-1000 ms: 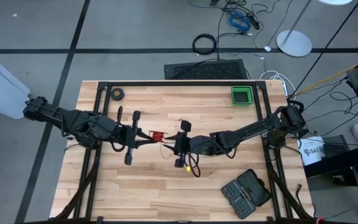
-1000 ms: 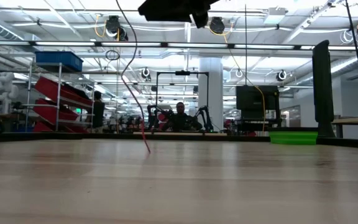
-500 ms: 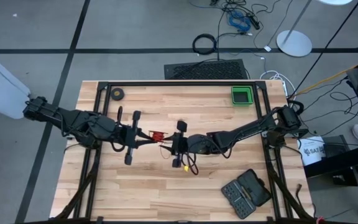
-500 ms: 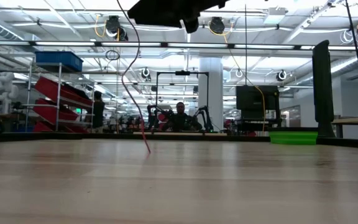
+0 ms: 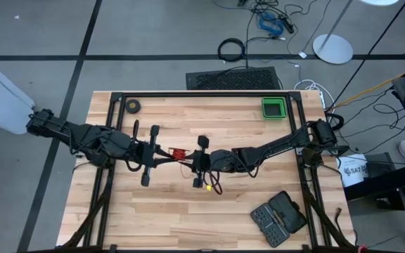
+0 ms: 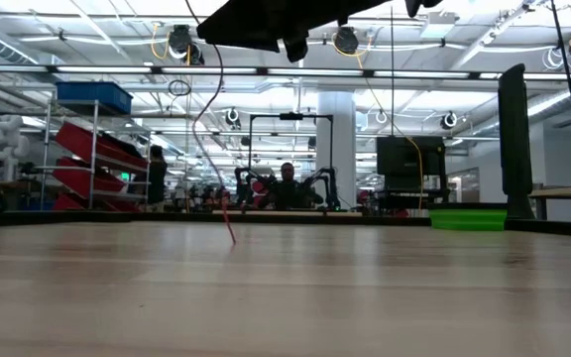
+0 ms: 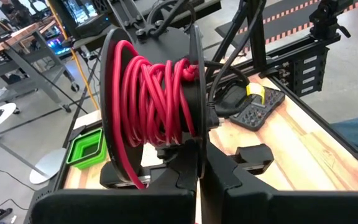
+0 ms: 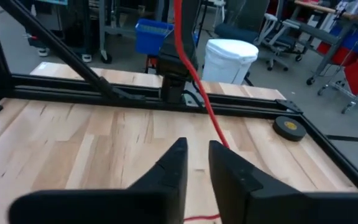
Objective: Coil cords
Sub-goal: Coil the red wire on the black spool
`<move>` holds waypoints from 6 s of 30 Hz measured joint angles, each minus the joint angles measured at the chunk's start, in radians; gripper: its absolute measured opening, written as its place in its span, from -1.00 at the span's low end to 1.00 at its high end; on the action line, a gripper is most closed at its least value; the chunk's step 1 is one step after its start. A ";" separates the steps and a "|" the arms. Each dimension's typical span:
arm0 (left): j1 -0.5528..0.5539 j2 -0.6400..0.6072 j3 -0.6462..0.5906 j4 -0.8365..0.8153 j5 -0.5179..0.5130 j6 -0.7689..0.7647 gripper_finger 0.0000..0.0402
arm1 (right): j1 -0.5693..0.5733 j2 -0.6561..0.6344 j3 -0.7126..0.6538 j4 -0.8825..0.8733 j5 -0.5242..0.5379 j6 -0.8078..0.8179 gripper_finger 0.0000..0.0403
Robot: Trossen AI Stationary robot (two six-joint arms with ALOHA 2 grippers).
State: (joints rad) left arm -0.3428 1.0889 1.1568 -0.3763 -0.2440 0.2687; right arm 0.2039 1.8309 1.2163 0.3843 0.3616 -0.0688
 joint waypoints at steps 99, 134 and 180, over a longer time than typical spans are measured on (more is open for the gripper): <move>-0.101 0.138 0.000 -0.128 -0.208 -0.161 -0.97 | 0.078 -0.195 -0.001 -0.544 0.025 0.156 -0.70; -0.198 0.220 0.000 -0.163 -0.319 -0.098 -0.97 | 0.207 -0.223 0.000 -0.222 0.249 -0.238 -0.48; -0.328 0.258 0.030 -0.219 -0.238 -0.290 -0.27 | 0.195 -0.211 0.002 -0.210 0.260 -0.188 -1.00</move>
State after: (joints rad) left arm -0.6706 1.3467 1.1873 -0.5955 -0.4815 -0.0211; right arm 0.3988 1.6197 1.2182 0.1740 0.6219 -0.2573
